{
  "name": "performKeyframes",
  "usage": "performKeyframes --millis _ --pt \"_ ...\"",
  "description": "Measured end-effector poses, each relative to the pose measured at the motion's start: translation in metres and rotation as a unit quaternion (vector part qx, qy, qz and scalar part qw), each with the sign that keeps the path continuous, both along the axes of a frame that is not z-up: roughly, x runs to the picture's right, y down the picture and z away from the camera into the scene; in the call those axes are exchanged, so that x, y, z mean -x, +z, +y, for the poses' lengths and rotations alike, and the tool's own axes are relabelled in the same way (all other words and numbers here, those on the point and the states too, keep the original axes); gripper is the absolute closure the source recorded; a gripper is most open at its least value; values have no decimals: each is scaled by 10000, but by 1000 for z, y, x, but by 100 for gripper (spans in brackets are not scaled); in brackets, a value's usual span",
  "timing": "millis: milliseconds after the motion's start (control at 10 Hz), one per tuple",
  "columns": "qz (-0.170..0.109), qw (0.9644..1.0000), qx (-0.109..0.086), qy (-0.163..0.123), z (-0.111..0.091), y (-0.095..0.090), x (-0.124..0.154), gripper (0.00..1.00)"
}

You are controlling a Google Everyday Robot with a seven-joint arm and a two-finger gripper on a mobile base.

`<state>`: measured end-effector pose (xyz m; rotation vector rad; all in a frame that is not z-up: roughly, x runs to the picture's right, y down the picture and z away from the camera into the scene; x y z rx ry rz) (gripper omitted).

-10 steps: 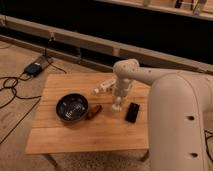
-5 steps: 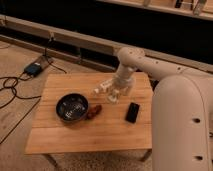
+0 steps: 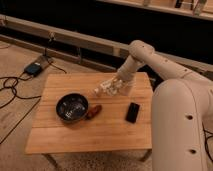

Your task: Place the white sponge in the ceramic cup

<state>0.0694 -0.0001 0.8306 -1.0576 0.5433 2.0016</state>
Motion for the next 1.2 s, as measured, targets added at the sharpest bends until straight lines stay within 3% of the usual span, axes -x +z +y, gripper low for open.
performKeyframes --millis 200,400,1200 --pt "-306 9979 -41 569 -19 0 2 100" --pt "-287 9938 -44 1075 -29 3 -8 100" --pt "-290 9936 -41 1091 -30 4 -4 100"
